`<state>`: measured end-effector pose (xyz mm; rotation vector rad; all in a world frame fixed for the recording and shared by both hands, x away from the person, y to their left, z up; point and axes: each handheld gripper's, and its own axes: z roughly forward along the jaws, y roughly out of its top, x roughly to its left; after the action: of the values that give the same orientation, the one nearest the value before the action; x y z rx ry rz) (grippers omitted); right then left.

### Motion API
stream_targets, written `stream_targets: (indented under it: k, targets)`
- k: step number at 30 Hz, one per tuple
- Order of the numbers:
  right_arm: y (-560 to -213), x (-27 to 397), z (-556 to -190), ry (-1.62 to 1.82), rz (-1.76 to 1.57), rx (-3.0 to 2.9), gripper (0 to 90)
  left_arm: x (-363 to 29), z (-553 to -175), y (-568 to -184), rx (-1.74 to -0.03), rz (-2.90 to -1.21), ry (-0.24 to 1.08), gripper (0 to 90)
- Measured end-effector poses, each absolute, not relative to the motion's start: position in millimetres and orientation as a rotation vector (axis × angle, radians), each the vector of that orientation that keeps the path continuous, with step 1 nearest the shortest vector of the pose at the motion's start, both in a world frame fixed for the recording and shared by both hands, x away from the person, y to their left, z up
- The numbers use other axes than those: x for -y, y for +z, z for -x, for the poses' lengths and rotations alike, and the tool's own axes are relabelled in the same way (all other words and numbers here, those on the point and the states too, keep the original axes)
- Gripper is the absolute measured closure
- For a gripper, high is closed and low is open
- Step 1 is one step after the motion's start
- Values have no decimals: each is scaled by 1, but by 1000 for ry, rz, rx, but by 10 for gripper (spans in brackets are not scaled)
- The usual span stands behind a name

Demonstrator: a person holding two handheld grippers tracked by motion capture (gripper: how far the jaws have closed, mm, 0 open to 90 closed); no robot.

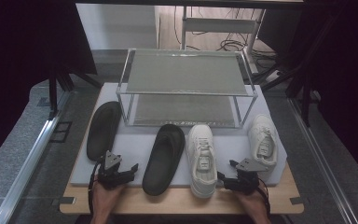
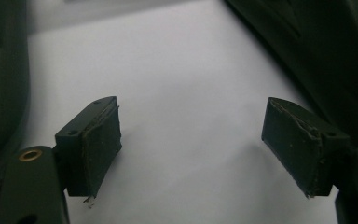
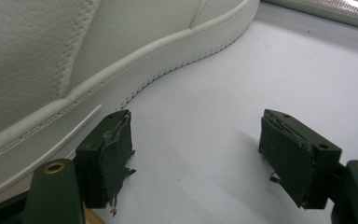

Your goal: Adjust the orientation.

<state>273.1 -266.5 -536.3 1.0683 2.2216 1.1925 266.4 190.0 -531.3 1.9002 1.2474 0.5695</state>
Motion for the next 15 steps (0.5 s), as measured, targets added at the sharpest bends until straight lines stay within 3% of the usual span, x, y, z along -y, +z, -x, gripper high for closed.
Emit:
stream_targets:
  k: [15]
  targets:
    - [-536, 266, -274, 1190, -1068, -2219, 256, -205, -277, -509, -1265, -1880, 580, 228]
